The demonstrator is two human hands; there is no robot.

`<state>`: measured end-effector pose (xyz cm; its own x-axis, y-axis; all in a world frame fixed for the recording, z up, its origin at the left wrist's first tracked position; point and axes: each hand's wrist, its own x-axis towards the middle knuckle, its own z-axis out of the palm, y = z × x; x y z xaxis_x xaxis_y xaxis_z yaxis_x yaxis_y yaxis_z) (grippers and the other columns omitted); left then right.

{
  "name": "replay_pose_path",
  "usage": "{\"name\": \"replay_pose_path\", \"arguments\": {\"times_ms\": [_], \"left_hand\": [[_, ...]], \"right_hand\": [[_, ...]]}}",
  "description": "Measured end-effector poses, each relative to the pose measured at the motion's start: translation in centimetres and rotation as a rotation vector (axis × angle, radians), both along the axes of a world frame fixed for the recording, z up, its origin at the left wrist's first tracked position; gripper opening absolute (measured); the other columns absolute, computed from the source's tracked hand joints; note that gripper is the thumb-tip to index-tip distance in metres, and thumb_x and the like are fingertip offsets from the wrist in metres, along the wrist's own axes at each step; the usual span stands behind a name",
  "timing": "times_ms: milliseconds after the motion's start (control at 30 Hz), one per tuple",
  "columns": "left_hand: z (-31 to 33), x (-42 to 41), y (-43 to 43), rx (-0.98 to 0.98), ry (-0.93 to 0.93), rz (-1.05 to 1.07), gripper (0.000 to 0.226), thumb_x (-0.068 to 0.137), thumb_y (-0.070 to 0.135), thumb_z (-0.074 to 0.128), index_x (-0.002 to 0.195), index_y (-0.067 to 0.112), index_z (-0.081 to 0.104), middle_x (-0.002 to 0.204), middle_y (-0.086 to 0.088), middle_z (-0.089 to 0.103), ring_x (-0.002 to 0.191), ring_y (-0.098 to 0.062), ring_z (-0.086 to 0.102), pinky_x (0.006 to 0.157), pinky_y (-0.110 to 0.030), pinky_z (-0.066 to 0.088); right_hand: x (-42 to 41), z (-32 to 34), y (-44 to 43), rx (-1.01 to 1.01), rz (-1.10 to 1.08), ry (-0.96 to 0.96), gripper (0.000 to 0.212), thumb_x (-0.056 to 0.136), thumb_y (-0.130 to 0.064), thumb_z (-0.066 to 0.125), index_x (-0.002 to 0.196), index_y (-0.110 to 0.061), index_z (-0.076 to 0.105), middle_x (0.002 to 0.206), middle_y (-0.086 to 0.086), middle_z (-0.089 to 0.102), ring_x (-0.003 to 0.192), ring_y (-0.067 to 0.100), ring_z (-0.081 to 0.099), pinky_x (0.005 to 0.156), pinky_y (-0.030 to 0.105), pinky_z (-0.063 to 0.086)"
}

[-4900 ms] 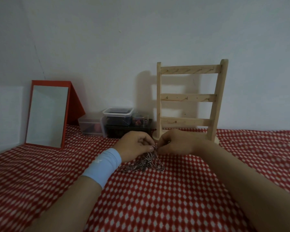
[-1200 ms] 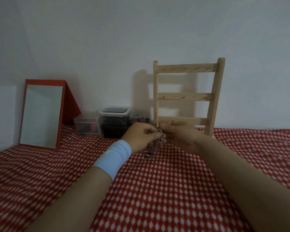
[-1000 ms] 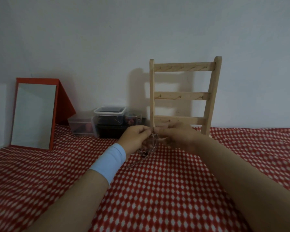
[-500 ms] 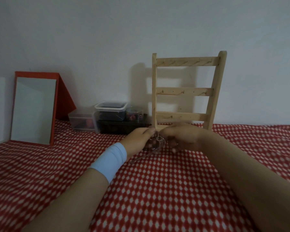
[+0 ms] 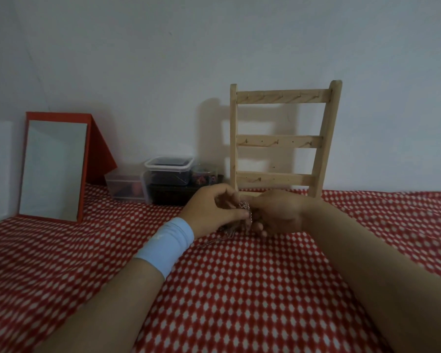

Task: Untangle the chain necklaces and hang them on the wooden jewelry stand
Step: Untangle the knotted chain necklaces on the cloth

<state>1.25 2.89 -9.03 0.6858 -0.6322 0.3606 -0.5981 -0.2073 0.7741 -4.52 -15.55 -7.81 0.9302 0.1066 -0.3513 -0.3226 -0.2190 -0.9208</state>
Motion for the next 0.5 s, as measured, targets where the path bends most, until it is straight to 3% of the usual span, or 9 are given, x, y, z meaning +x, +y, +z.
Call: {"name": "replay_pose_path", "arguments": {"times_ms": [133, 200, 300, 400, 500], "left_hand": [[0.2, 0.5, 0.2, -0.007, -0.050, 0.064, 0.005, 0.084, 0.024, 0.075, 0.089, 0.023, 0.074, 0.081, 0.010, 0.072, 0.075, 0.001, 0.064, 0.076, -0.019, 0.053], [0.2, 0.6, 0.4, -0.012, -0.005, 0.062, 0.008, 0.090, 0.022, 0.068, 0.092, 0.019, 0.074, 0.080, 0.006, 0.073, 0.073, -0.001, 0.066, 0.074, -0.018, 0.053], [0.2, 0.5, 0.3, 0.009, 0.105, 0.063, 0.014, 0.096, 0.022, 0.058, 0.094, 0.016, 0.070, 0.070, 0.000, 0.067, 0.063, -0.006, 0.062, 0.067, -0.020, 0.050], [0.4, 0.4, 0.3, -0.016, 0.204, 0.034, 0.023, 0.099, 0.030, 0.052, 0.093, 0.018, 0.070, 0.081, -0.007, 0.069, 0.074, -0.015, 0.064, 0.078, -0.033, 0.051], [0.5, 0.7, 0.7, -0.032, 0.295, -0.024, 0.030, 0.100, 0.036, 0.049, 0.085, 0.027, 0.074, 0.088, -0.003, 0.074, 0.086, -0.018, 0.068, 0.088, -0.036, 0.049]], "right_hand": [[-0.2, 0.4, 0.5, -0.224, -0.105, -0.111, 0.053, 0.102, -0.056, 0.042, 0.106, -0.009, 0.068, 0.079, 0.003, 0.063, 0.067, 0.016, 0.054, 0.065, 0.031, 0.047], [-0.6, 0.8, 0.8, -0.325, -0.177, -0.225, 0.052, 0.100, -0.058, 0.045, 0.104, -0.012, 0.069, 0.087, 0.003, 0.069, 0.075, 0.018, 0.060, 0.069, 0.032, 0.051], [-1.1, 1.4, 0.9, -0.305, -0.123, -0.344, 0.044, 0.089, -0.059, 0.062, 0.103, -0.019, 0.074, 0.095, 0.001, 0.076, 0.078, 0.014, 0.066, 0.069, 0.028, 0.053], [-1.0, 1.3, 0.6, -0.313, -0.087, -0.427, 0.015, 0.086, -0.029, 0.078, 0.088, -0.015, 0.078, 0.088, 0.001, 0.078, 0.073, 0.009, 0.068, 0.067, 0.023, 0.053], [-0.8, 1.1, 0.2, -0.164, -0.088, -0.409, 0.006, 0.092, -0.014, 0.072, 0.088, -0.015, 0.077, 0.089, 0.004, 0.076, 0.075, 0.015, 0.065, 0.072, 0.030, 0.053]]}}
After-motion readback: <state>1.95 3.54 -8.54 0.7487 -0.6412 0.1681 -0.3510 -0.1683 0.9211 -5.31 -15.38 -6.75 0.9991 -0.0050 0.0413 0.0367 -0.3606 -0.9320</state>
